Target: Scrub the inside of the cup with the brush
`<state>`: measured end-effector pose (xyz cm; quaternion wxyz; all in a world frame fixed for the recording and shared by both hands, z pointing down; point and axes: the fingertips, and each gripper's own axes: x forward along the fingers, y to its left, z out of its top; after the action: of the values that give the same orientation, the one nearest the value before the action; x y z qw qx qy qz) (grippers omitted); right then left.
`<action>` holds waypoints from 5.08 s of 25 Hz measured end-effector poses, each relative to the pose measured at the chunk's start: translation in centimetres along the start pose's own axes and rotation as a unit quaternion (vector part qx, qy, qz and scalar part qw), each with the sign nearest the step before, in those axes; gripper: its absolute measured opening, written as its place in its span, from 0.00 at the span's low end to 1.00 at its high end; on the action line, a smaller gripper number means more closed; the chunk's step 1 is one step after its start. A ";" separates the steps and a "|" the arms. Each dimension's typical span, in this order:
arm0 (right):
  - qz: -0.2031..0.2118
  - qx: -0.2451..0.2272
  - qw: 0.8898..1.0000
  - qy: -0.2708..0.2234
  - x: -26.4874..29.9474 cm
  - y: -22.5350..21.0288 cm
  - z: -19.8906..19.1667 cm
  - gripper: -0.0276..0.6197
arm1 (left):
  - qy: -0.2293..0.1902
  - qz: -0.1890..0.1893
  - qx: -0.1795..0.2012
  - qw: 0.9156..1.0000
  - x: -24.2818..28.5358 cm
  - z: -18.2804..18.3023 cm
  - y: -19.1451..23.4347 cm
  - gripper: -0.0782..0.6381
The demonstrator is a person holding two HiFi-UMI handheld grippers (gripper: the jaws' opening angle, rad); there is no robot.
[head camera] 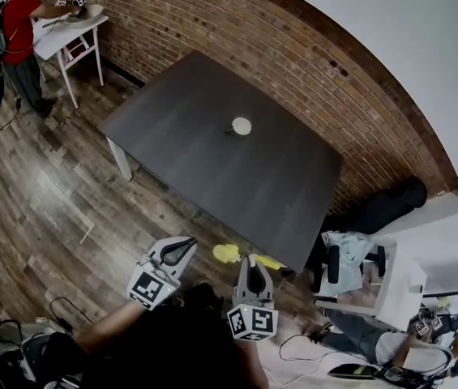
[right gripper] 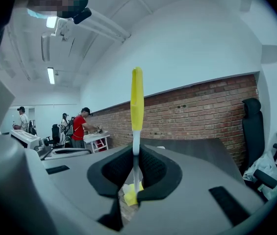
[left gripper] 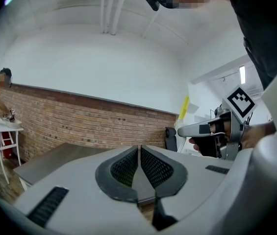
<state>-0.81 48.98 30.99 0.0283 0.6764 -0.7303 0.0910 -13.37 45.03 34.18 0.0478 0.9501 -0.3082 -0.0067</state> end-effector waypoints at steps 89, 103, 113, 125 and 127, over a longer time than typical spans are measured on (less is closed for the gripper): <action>-0.040 0.023 0.999 0.030 62.1 -23.0 -3.9 0.13 | 0.239 -0.113 0.029 0.964 51.9 -28.2 34.9 0.30; -0.030 -0.016 0.998 0.052 66.4 -22.6 -8.3 0.13 | 0.231 -0.118 0.054 0.964 52.9 -29.0 35.3 0.22; 0.019 -0.003 0.997 0.069 67.1 -20.1 -8.4 0.13 | 0.231 -0.127 0.051 0.963 52.8 -29.0 35.3 0.22; 0.041 -0.054 0.980 0.188 64.7 -20.1 -8.9 0.12 | 0.235 -0.130 0.047 0.962 52.5 -29.1 35.1 0.22; 0.038 -0.067 0.977 0.199 64.4 -19.9 -8.8 0.12 | 0.235 -0.129 0.045 0.962 52.4 -29.1 35.1 0.22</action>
<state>12.83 -14.20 52.14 0.2149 0.6133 -0.7395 0.1755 9.81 -11.43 67.35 0.0748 0.9577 -0.1635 0.2248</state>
